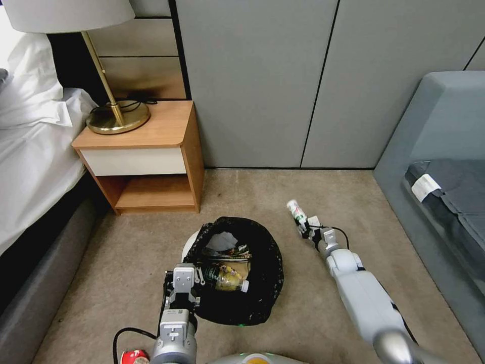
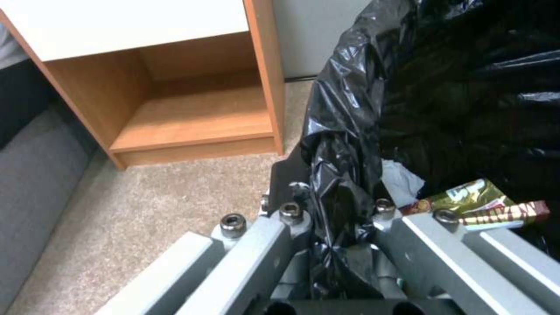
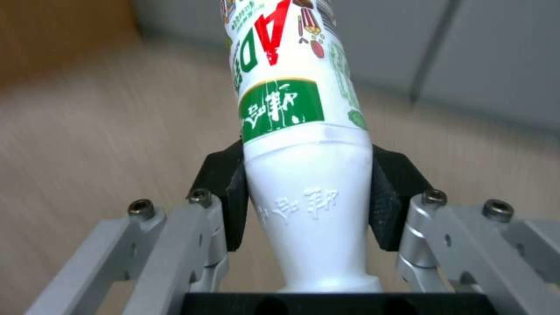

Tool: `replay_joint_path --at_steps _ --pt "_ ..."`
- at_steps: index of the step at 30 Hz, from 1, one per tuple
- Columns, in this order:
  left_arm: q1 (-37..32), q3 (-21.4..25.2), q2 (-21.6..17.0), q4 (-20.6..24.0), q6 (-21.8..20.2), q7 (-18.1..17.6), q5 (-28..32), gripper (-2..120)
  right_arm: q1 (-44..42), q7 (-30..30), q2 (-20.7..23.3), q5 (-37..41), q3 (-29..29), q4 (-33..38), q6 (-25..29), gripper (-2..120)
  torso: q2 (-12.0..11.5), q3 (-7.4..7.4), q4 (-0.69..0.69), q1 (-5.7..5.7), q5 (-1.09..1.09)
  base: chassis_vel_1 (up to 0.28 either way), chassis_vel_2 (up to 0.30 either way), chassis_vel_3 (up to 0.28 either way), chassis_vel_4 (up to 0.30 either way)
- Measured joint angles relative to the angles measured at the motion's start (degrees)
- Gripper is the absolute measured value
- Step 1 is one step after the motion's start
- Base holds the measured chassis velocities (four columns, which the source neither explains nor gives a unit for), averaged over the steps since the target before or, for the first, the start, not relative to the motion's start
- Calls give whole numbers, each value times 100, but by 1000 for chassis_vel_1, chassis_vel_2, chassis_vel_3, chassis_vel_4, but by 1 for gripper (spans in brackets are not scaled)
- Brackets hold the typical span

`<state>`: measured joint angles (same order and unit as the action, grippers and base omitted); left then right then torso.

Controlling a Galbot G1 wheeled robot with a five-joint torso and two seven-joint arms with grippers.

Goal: Pick up the trash bin, then pick up the garbage from the floor and place it into the trash bin.

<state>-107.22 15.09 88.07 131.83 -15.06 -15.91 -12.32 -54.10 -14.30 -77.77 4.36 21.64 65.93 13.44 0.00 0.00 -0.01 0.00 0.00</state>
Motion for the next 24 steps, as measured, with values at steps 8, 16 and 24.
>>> replay_joint_path --at_steps 8,16,24 --pt "47 4 -73 -21 -41 5 98 2 -1799 -488 334 100 -410 3254 965 37 1 -1 0 0 -2 0 0 0 0" --pt "123 10 -100 -7 -74 -1 184 2 -2829 -500 517 -353 -1118 4034 1458 37 1 -1 1 0 0 0 0 0 0" --pt "158 2 -98 5 -74 -8 208 2 -3162 -593 498 -653 -1329 3601 1752 37 1 -1 1 0 0 0 0 0 0"
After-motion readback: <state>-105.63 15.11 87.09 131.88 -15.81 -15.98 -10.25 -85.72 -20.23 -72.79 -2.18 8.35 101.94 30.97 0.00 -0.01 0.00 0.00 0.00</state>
